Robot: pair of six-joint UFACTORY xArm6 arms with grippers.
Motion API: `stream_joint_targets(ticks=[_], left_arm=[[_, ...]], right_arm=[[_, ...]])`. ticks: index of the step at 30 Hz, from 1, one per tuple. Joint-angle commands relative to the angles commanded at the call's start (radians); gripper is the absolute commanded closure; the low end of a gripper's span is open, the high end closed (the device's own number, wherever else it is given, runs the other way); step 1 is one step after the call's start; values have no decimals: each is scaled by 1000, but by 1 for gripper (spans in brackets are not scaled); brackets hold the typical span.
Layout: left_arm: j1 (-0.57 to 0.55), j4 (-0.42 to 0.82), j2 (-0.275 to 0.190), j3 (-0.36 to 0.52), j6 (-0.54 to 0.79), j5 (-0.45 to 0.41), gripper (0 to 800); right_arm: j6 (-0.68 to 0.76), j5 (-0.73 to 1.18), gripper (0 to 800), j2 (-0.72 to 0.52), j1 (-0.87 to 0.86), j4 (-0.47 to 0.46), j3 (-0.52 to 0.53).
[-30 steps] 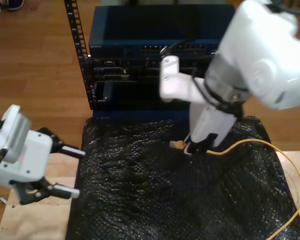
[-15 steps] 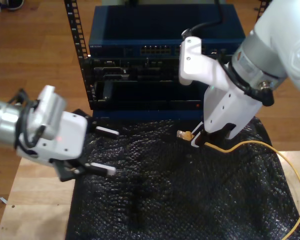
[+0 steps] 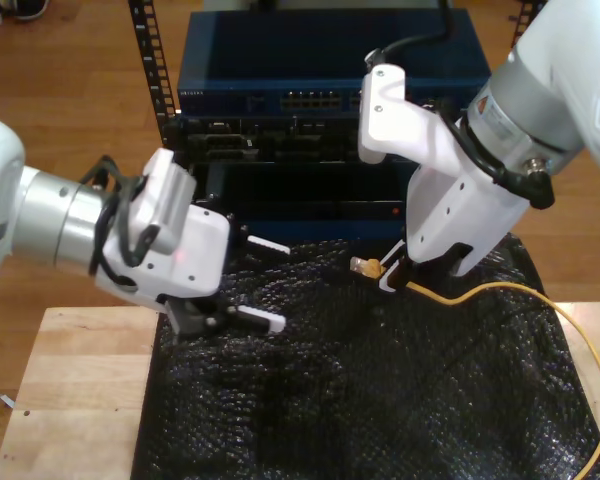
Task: Grab the cable and plug it in
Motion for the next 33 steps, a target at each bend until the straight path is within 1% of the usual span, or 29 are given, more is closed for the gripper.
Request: stream_joint_targets(ticks=[6, 11, 14, 22, 28, 30, 33], left_arm=[[-38, -68, 8, 0, -23, -46, 0], [-40, -109, 31, 0, -20, -48, 2], [-43, -115, 35, -9, -20, -40, 13], [-52, -117, 34, -15, -15, -11, 91], [-54, -118, 32, -17, 25, -5, 164], [-54, -118, 32, -15, 28, -5, 174], [-54, -118, 32, -15, 29, 2, 237]], right_arm=[[5, -2, 793, 3, 3, 2, -2], [6, -6, 793, 9, 5, 3, 0], [6, -8, 793, 14, 5, 3, 0], [6, -6, 793, 31, 5, 8, 2], [5, -5, 793, 34, 5, 8, 2], [5, -3, 793, 35, 5, 8, 3], [3, 0, 793, 40, 5, 8, 3]])
